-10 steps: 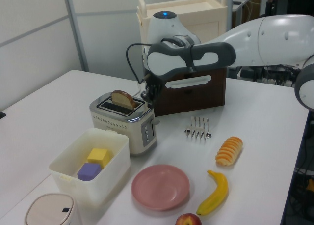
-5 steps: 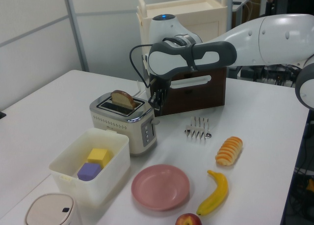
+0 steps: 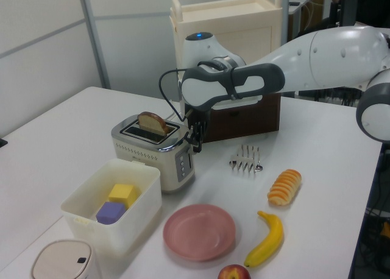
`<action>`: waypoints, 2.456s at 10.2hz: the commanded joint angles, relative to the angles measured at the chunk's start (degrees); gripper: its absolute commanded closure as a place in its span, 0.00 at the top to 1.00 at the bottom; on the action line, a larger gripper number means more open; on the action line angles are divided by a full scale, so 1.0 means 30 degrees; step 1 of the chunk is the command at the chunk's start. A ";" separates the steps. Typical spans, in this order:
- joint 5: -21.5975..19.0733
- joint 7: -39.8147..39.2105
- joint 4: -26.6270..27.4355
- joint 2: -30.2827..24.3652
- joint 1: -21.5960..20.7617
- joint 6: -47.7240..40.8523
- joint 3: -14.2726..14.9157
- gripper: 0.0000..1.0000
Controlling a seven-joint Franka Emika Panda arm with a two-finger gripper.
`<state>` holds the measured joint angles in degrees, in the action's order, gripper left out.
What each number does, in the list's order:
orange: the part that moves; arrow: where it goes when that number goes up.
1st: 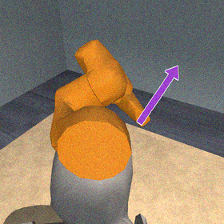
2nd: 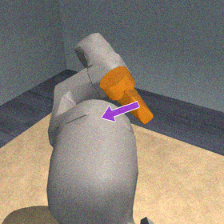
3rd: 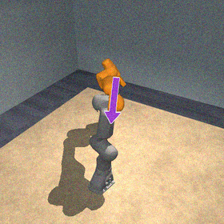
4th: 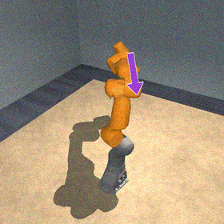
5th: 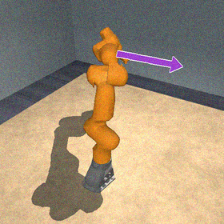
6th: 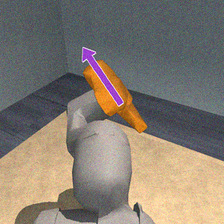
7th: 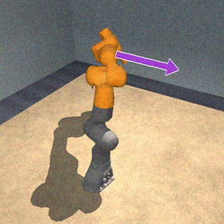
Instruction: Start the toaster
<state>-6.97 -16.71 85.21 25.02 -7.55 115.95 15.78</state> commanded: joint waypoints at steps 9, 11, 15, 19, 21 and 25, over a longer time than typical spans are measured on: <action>0.0362 -0.1492 0.0775 0.1506 -0.0091 0.0959 0.0161 0.00; 0.0332 -0.1405 0.0687 0.0225 -0.0004 0.0637 0.0161 0.00; 0.0128 -0.1580 0.0335 -0.3235 0.0144 -0.3924 0.0161 0.03; 0.0506 0.2331 0.0189 -0.4354 -0.0236 -0.6389 -0.0073 1.00; 0.1998 0.6081 0.0305 -0.4909 -0.1231 -0.7066 -0.0248 1.00; 0.2881 0.6887 0.0306 -0.5347 -0.0501 -0.7799 -0.1450 1.00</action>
<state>0.27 2.83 84.32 11.99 -9.94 94.43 12.54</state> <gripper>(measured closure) 0.000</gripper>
